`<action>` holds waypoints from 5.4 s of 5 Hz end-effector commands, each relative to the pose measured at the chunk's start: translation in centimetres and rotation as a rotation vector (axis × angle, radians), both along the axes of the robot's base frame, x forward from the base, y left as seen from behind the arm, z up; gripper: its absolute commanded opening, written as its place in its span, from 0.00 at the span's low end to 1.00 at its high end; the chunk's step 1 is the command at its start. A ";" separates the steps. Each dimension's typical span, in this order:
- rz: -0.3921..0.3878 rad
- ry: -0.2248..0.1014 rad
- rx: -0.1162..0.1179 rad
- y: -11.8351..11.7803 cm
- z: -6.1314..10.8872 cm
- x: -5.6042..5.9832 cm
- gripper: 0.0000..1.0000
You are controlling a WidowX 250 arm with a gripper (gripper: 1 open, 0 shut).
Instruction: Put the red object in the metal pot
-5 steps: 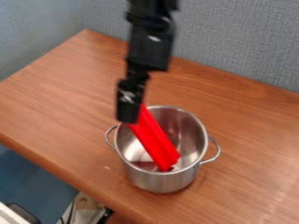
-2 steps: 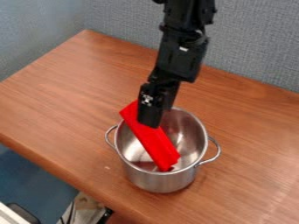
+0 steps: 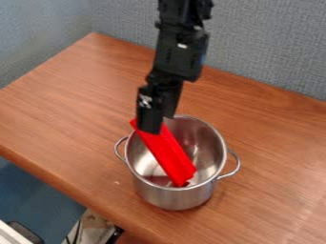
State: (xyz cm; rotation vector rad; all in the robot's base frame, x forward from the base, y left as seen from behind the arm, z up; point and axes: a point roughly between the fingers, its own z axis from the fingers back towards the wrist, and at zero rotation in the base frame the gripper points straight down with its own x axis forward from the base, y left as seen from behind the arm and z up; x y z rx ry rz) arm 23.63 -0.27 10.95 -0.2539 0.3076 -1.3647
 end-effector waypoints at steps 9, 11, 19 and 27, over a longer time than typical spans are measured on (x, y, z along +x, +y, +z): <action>-0.324 -0.053 0.198 1.0 3.8 0.3 1.00; -0.251 -0.054 0.173 1.7 3.4 1.6 1.00; -0.394 -0.019 0.082 3.1 3.4 0.0 1.00; -0.622 -0.039 0.056 1.0 5.0 0.0 1.00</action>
